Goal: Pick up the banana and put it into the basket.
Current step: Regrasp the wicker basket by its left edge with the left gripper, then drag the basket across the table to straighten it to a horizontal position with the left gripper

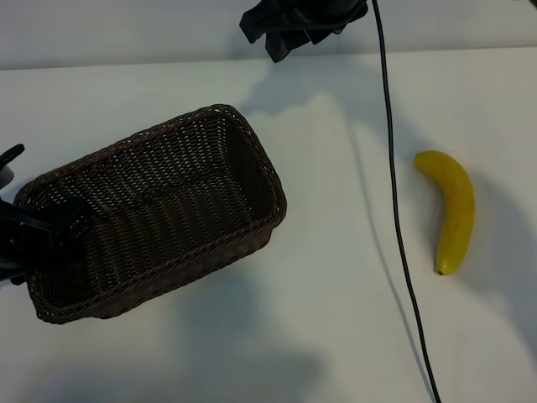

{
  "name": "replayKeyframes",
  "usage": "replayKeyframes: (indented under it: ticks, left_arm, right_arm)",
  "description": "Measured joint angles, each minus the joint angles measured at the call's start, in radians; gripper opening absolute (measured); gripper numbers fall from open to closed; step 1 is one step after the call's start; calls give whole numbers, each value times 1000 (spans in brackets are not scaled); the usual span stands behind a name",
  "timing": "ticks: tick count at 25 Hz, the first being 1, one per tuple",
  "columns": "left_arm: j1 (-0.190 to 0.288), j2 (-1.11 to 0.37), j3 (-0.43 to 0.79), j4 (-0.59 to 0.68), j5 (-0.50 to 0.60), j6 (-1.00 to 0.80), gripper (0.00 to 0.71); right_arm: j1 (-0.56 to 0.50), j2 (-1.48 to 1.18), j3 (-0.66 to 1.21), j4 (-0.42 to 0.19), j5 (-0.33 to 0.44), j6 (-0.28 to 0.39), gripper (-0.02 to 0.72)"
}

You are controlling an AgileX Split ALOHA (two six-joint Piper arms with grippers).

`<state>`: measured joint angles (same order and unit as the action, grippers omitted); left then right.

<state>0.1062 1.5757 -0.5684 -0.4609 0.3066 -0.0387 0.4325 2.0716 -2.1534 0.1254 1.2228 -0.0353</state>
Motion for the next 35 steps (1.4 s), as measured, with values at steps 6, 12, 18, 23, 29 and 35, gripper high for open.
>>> replayKeyframes:
  ticks: [6, 12, 18, 23, 29, 35]
  left_arm:
    - [0, -1, -30, -49, 57, 69, 398]
    - [0, -51, -91, -58, 162, 127, 384]
    - [0, -89, -164, -43, 252, 144, 370]
    - [0, -102, -217, -37, 287, 147, 370]
    - [0, -104, -227, -38, 299, 155, 370]
    - [0, -104, -227, -104, 283, 210, 370]
  right_arm:
    - [0, 0, 0, 1, 0, 0, 510]
    - [0, 0, 0, 2, 0, 0, 510]
    - [0, 0, 0, 5, 0, 0, 510]
    - [0, 0, 0, 5, 0, 0, 510]
    - [0, 0, 0, 7, 0, 0, 510]
    - [0, 0, 0, 10, 0, 0, 510]
